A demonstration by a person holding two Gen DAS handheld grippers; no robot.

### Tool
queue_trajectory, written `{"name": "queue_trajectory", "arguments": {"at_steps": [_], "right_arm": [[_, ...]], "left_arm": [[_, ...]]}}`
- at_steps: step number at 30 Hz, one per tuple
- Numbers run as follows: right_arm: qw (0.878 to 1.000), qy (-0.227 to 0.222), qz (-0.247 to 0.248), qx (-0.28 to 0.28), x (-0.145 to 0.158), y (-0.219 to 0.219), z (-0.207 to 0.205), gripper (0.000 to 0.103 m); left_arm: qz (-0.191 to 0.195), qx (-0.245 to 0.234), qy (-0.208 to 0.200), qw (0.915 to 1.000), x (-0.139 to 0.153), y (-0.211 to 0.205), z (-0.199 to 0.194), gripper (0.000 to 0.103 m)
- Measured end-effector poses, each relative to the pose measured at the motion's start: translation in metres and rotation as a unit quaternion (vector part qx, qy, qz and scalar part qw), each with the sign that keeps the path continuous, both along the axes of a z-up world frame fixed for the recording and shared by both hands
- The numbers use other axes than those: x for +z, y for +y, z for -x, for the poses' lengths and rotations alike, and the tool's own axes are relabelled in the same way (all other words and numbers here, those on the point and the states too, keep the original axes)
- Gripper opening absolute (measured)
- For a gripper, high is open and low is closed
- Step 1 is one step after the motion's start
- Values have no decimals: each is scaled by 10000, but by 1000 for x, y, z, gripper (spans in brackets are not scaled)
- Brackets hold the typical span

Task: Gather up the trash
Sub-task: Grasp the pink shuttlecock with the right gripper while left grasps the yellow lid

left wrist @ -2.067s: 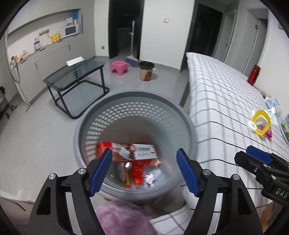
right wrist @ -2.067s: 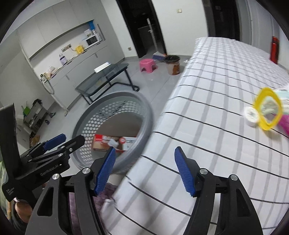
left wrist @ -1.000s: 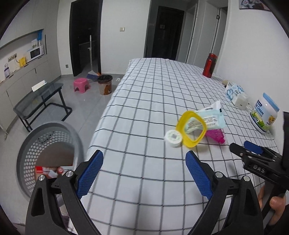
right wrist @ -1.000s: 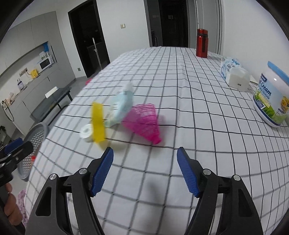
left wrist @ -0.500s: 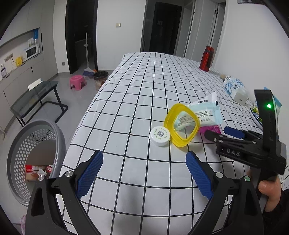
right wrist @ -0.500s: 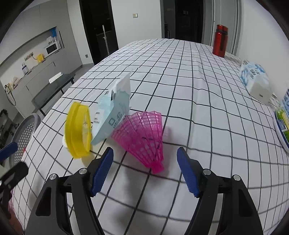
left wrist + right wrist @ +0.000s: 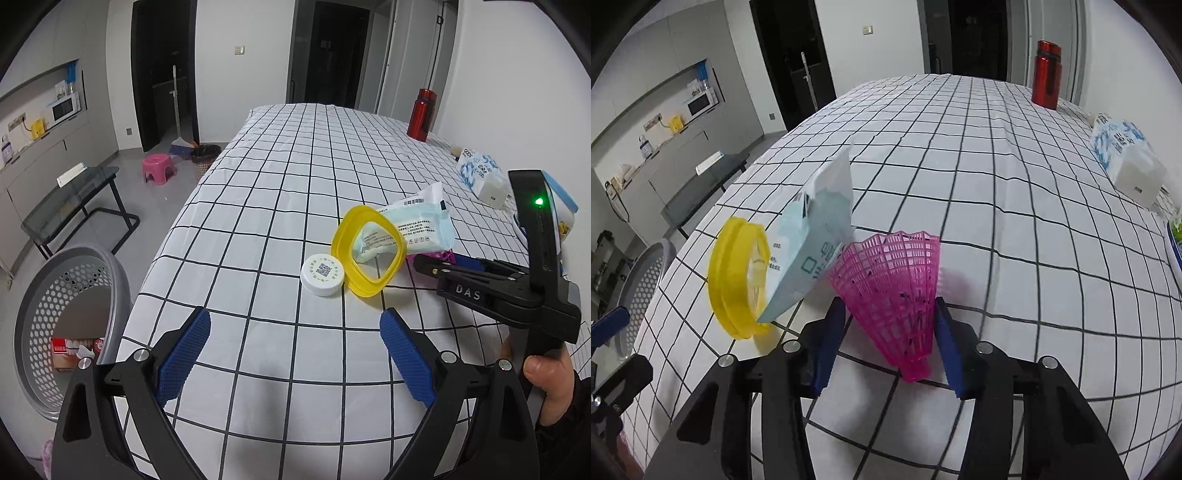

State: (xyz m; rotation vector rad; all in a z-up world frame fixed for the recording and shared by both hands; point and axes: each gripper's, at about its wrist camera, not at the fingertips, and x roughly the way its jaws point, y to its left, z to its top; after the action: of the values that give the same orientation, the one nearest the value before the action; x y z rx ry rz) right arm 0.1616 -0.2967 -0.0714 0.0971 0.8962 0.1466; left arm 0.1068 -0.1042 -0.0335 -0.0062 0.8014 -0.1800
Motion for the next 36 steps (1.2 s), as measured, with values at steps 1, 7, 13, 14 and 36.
{"name": "queue_trajectory", "arguments": {"at_steps": [1, 7, 13, 14, 36], "right_arm": [[10000, 0, -21, -51, 0, -2, 2, 46], [9982, -19, -169, -577, 6, -25, 21, 46], [9941, -49, -288, -1046, 9, -46, 48, 46], [9933, -54, -314, -1111, 9, -49, 52, 46], [9887, -525, -982, -999, 31, -68, 88, 46]], "left_arm": [[6, -9, -3, 10000, 0, -1, 0, 91], [19, -11, -31, 10000, -1, -5, -2, 91], [77, 1, -13, 10000, -3, -7, -7, 91], [89, 5, -10, 10000, -4, -7, -7, 91], [47, 93, -114, 9999, 1, -38, -22, 91]]}}
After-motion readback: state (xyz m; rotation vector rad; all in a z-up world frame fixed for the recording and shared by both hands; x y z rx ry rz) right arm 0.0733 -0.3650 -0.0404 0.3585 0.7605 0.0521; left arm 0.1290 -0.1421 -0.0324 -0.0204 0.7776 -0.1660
